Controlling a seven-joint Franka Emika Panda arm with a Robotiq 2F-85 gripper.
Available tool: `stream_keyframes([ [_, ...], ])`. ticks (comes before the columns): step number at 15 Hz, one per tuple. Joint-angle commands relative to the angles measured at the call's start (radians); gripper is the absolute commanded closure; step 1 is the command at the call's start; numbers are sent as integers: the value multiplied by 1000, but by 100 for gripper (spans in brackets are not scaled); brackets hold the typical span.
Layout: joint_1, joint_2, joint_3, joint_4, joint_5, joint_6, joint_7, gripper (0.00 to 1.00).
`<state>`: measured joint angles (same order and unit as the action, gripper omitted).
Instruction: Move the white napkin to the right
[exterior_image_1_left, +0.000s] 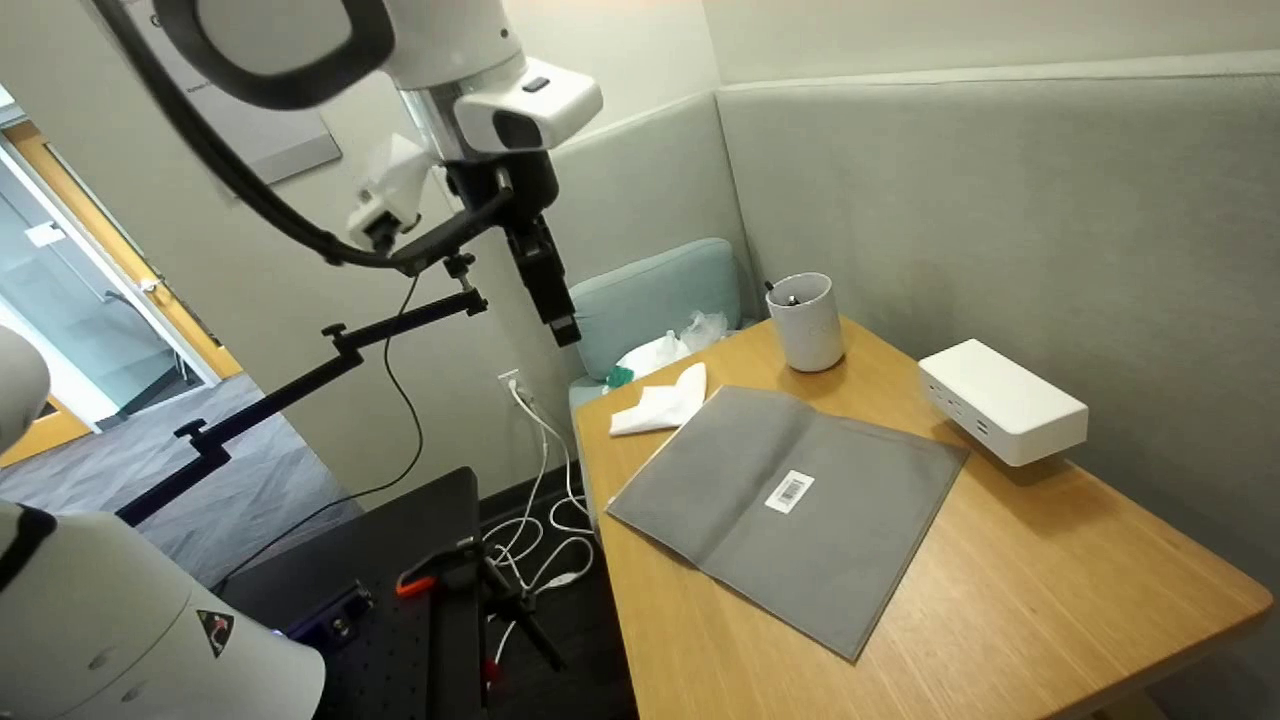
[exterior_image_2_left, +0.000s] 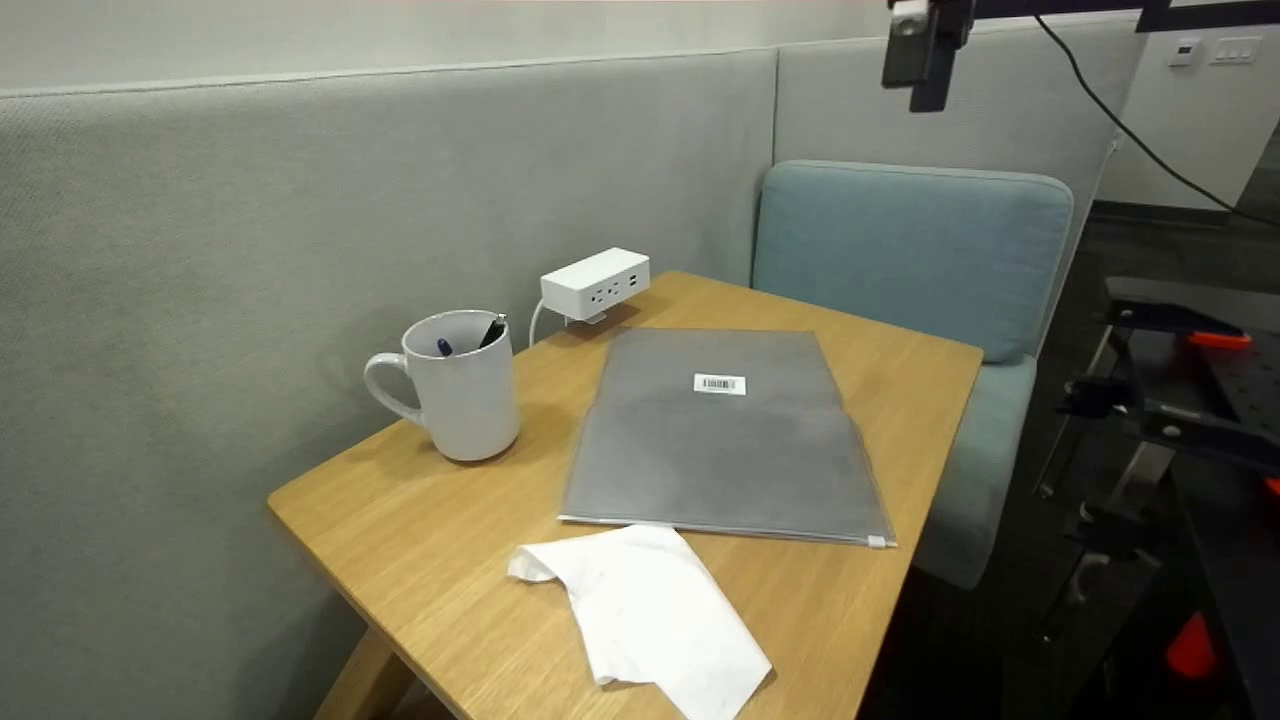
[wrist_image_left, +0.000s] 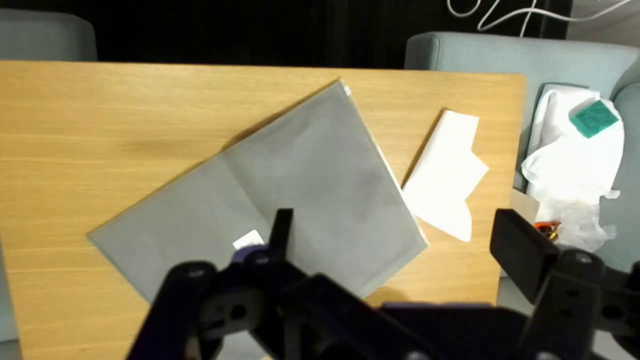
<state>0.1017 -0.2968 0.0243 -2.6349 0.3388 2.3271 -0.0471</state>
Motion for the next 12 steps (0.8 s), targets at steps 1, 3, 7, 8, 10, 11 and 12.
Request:
stream_keyframes([
  [1, 60, 175, 73, 37, 49, 207, 59, 0],
  [3, 81, 274, 113, 58, 32, 318, 105, 0],
  [7, 106, 460, 166, 107, -47, 467, 190, 0],
  [8, 107, 463, 167, 105, -75, 439, 189, 0],
  [10, 94, 451, 178, 87, -58, 440, 172, 0],
  [11, 94, 469, 179, 96, -65, 440, 173, 0],
  [12, 94, 476, 178, 101, -65, 440, 173, 0],
])
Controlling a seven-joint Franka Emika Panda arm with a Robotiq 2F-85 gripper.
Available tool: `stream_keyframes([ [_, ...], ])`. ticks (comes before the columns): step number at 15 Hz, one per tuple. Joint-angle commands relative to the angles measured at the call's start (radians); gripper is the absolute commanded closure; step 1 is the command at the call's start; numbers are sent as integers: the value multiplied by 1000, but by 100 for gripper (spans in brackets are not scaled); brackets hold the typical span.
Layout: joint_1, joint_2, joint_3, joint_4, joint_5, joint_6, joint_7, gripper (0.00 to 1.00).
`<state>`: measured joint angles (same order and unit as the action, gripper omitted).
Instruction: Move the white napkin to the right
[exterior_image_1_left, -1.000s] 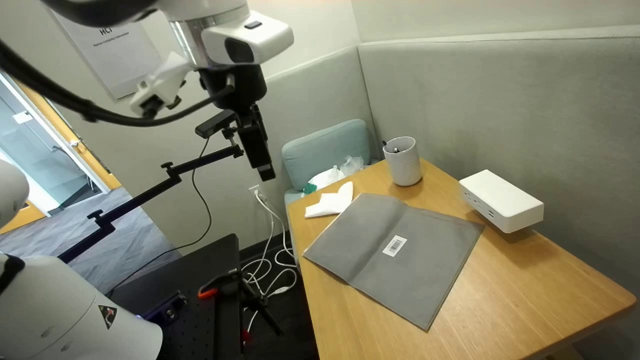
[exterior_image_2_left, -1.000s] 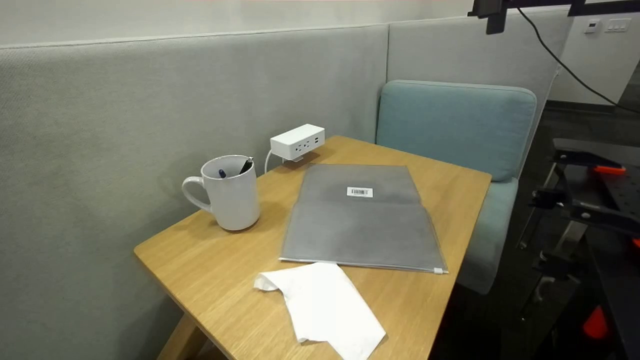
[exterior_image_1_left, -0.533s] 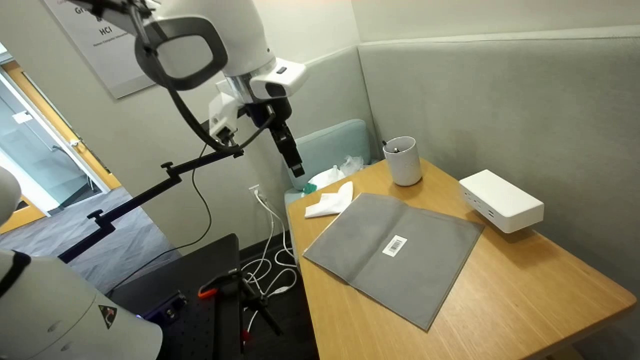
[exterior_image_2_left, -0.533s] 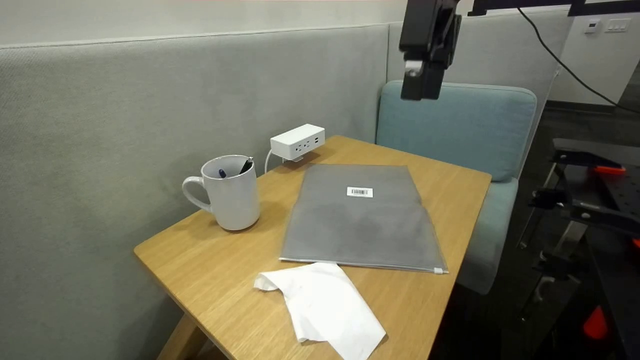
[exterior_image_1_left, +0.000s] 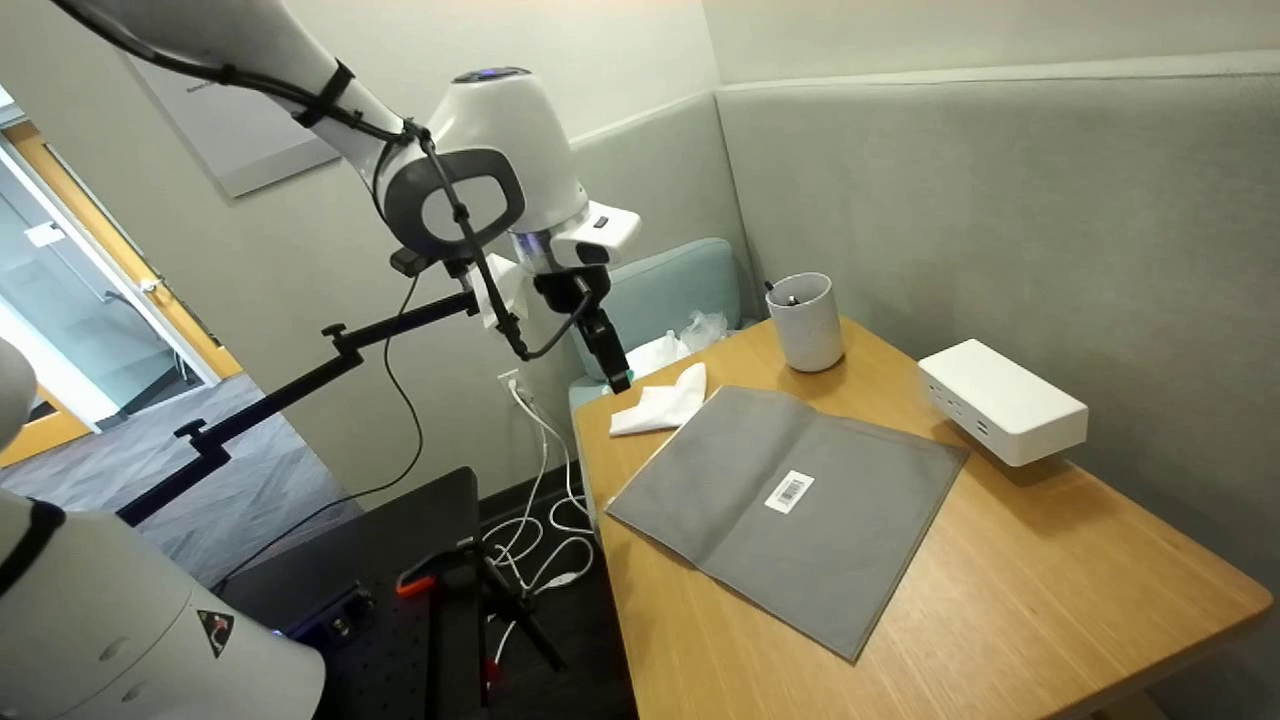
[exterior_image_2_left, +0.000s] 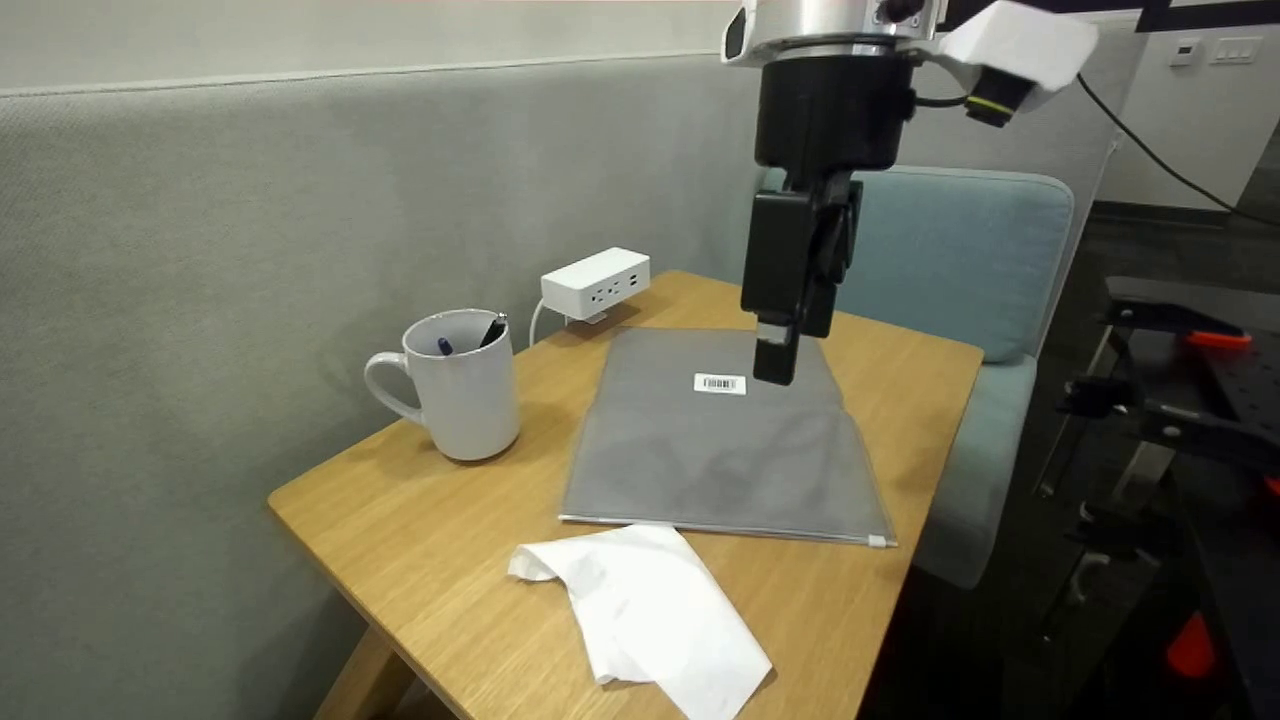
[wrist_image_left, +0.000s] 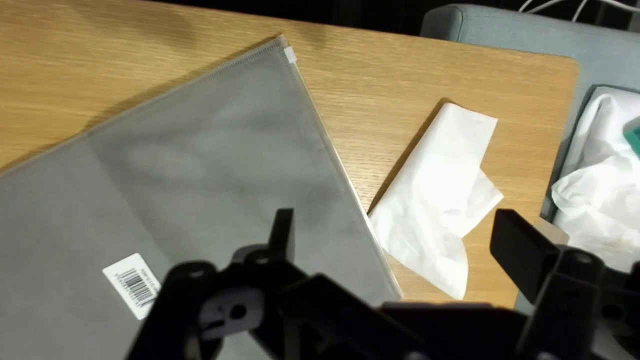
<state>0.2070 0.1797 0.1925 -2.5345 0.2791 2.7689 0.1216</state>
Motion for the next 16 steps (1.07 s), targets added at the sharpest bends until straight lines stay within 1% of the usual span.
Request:
stream_keyframes([
  [1, -11, 0, 10, 3, -6, -2, 4, 0],
  [2, -11, 0, 10, 5, -6, -2, 4, 0],
  [3, -14, 16, 26, 18, 21, 14, -17, 0],
  [5, 3, 64, 49, 53, 35, 81, -4, 0],
  [7, 28, 120, 64, 90, 15, 156, 37, 0],
  [9, 60, 187, 60, 125, -9, 247, 85, 0],
  [10, 98, 221, 26, 139, -40, 295, 131, 0],
  [11, 127, 256, 7, 158, -51, 331, 157, 0],
  [12, 170, 284, -33, 172, -69, 364, 190, 0],
  [13, 199, 316, -56, 191, -71, 384, 207, 0],
  [14, 249, 347, -103, 209, -73, 402, 232, 0],
  [16, 292, 408, -138, 252, -58, 410, 250, 0],
])
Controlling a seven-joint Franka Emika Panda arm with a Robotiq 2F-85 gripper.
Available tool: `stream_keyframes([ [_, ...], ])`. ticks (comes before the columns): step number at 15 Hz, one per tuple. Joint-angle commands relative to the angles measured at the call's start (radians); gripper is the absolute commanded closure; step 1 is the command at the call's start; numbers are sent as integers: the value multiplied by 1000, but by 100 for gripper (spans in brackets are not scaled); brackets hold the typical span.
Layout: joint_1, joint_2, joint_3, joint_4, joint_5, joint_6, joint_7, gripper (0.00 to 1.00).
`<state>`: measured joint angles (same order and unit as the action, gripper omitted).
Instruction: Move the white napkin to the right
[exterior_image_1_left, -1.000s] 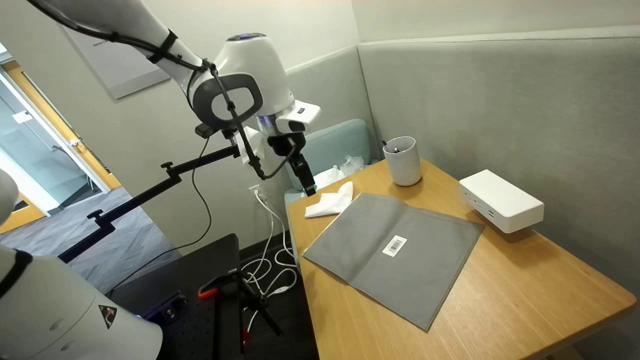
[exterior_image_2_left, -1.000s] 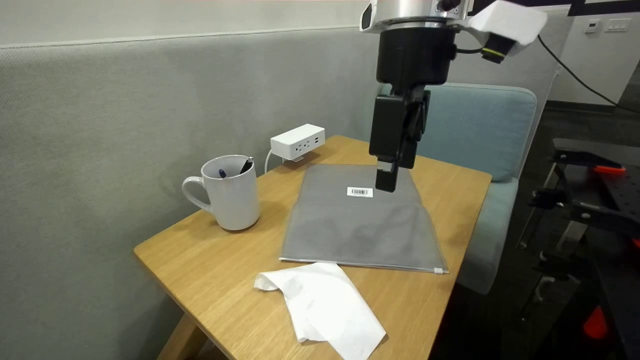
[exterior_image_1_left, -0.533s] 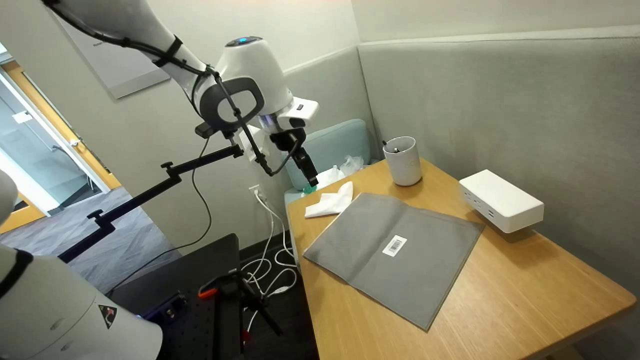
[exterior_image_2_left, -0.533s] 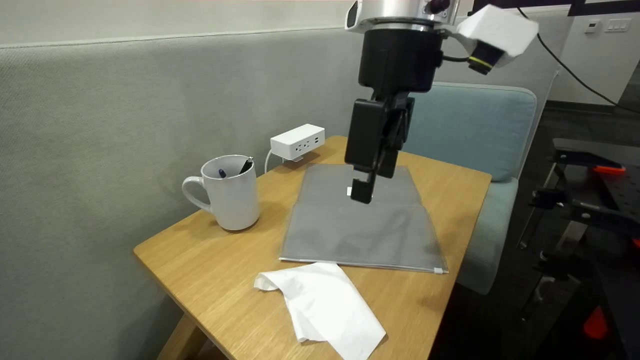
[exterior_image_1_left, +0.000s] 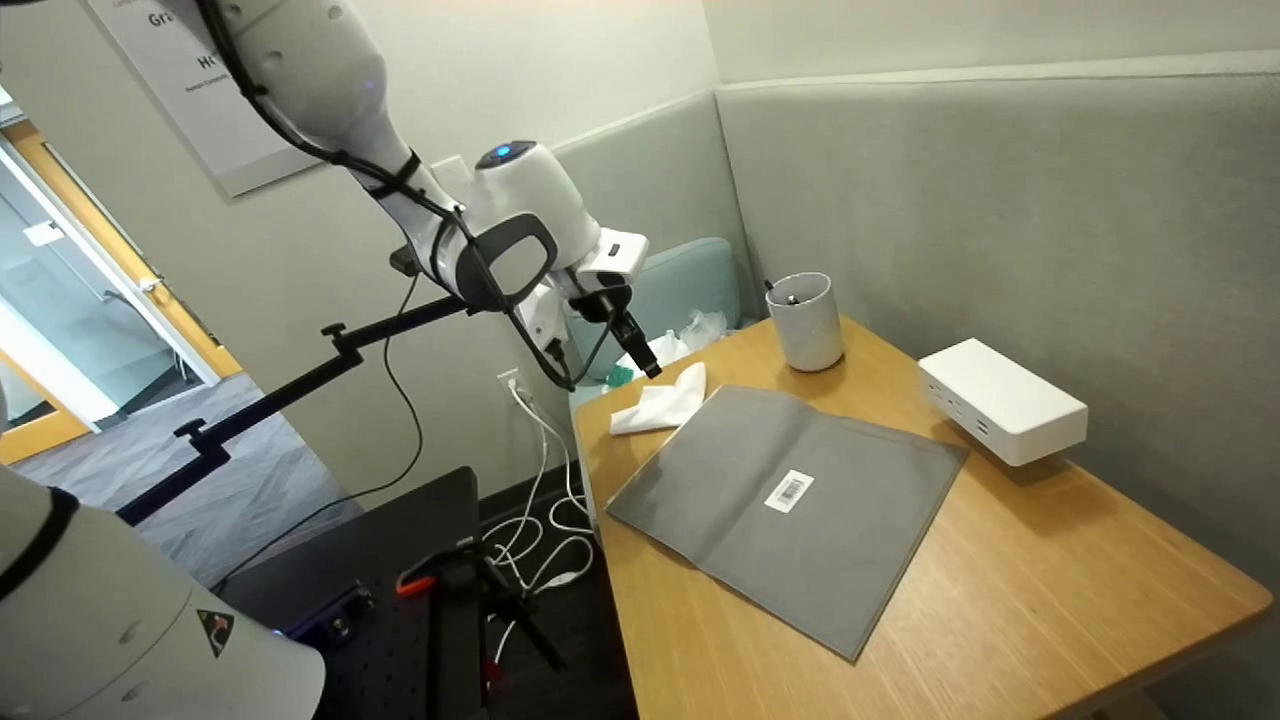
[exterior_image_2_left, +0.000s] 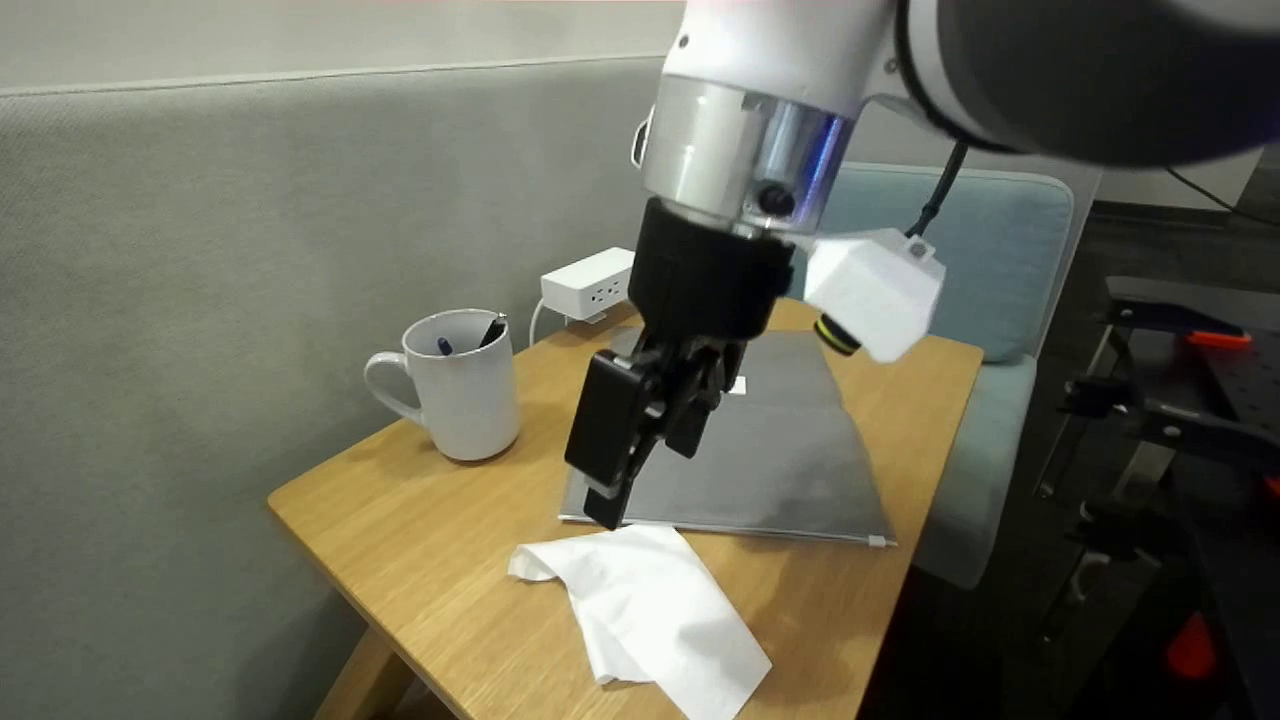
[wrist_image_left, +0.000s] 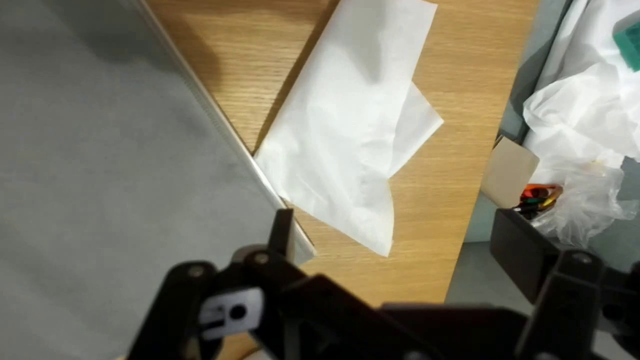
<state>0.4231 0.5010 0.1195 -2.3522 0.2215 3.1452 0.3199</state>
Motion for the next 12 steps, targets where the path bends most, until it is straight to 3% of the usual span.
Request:
stream_keyframes([
  [1, 88, 114, -73, 91, 4, 30, 55, 0],
  [9, 119, 263, -104, 222, 13, -1, 66, 0],
  [10, 117, 274, -104, 232, 14, -5, 64, 25],
  [11, 126, 283, -115, 239, 14, -5, 67, 26],
  [12, 127, 290, -118, 246, 14, -5, 67, 34],
])
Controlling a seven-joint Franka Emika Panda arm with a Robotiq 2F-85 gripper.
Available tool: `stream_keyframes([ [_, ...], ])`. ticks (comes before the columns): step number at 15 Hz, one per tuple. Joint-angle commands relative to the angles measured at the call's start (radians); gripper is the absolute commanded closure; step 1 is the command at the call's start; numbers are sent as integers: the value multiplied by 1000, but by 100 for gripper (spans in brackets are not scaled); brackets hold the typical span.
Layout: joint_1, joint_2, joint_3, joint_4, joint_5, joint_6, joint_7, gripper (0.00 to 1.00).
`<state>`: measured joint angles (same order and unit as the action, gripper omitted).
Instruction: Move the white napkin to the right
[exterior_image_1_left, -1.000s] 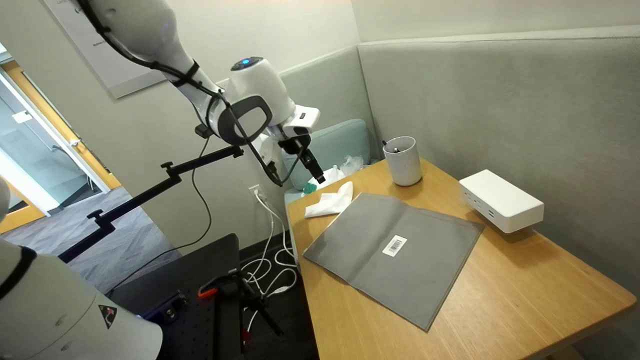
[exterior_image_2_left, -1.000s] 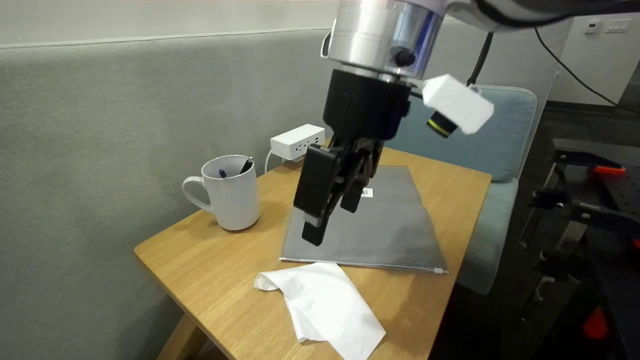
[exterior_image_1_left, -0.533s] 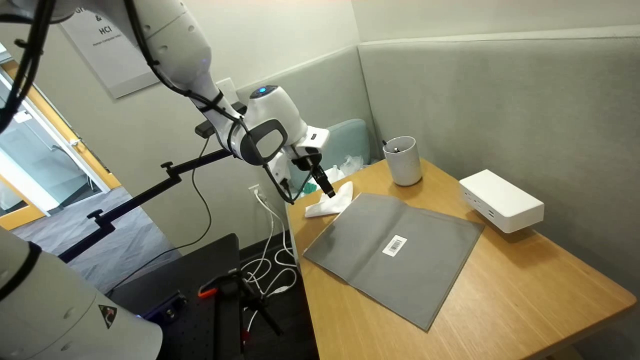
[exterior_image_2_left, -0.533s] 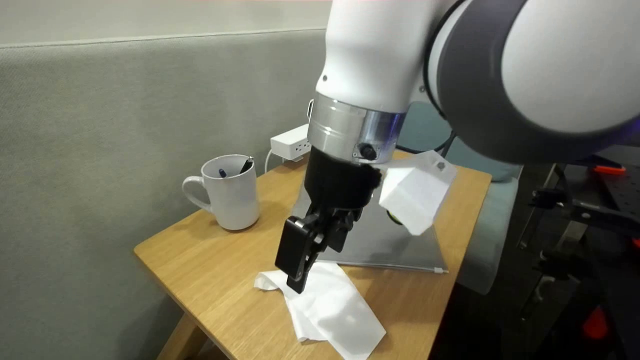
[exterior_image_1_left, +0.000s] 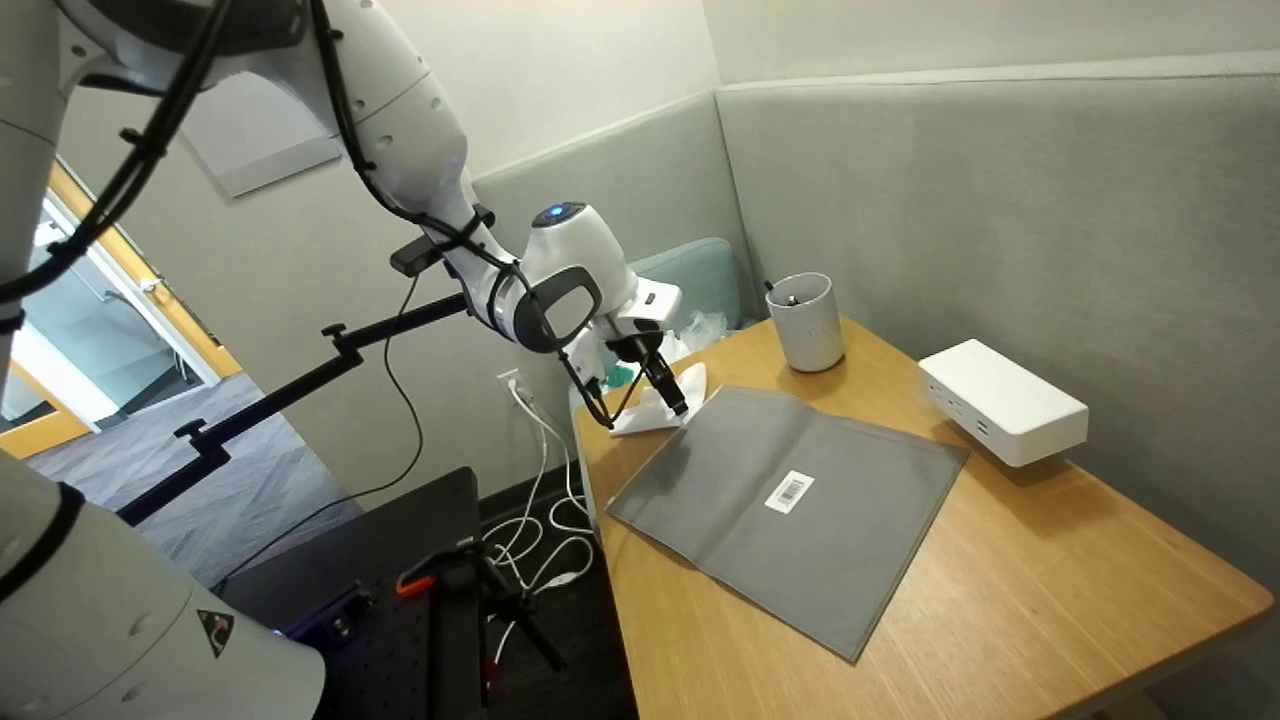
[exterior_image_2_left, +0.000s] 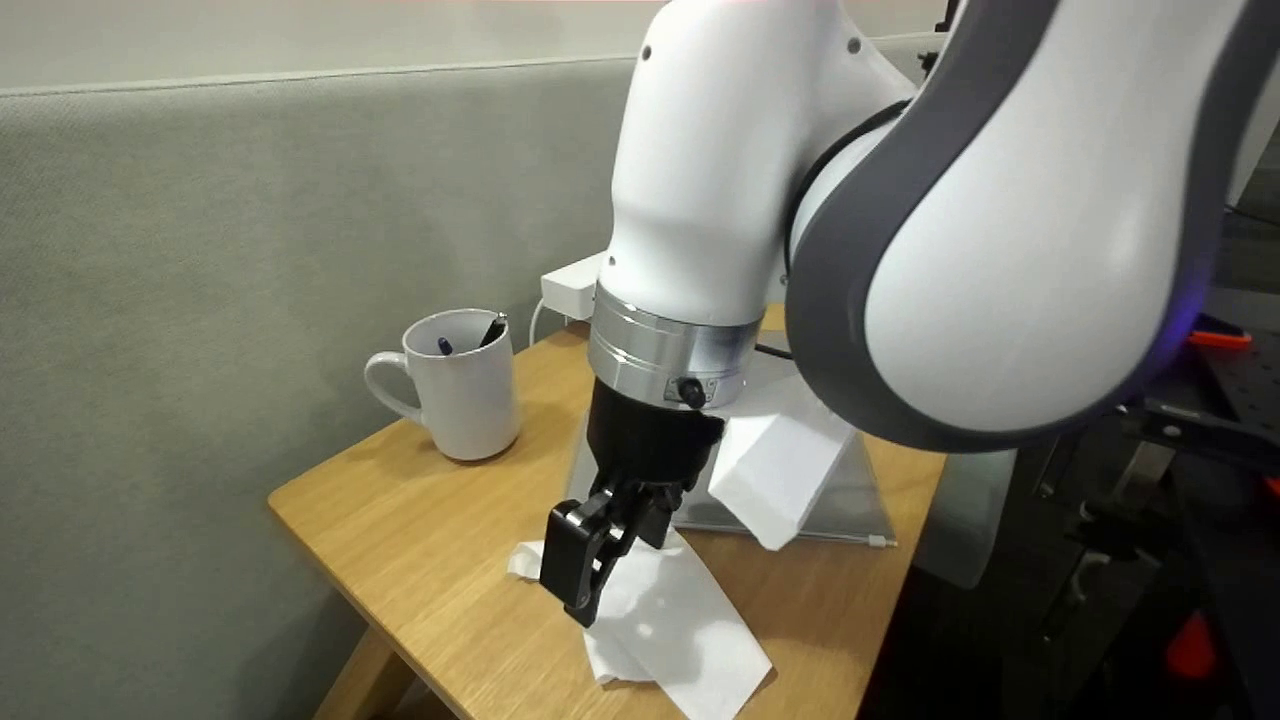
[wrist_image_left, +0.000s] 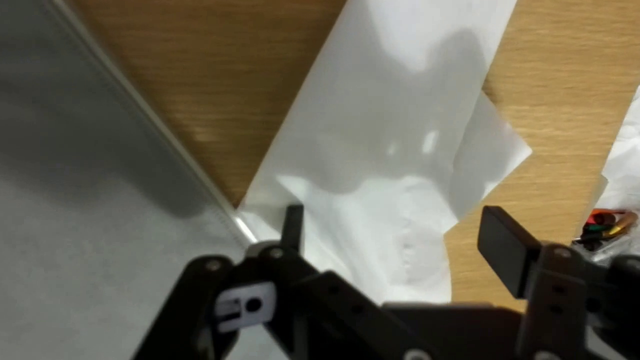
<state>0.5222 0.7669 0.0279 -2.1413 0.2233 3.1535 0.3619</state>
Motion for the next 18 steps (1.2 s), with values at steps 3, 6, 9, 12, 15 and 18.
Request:
stream_keyframes([
  [3, 29, 31, -34, 44, 15, -11, 25, 58],
  [6, 35, 24, -39, 43, 15, -6, 25, 80],
  [9, 30, 15, -31, 40, 16, -6, 23, 99],
  [12, 14, -26, -6, 3, 20, -3, 18, 100],
  [15, 1, -114, 11, -74, 36, 26, 19, 100],
  [18, 19, -246, -30, -191, 70, 69, 35, 100],
])
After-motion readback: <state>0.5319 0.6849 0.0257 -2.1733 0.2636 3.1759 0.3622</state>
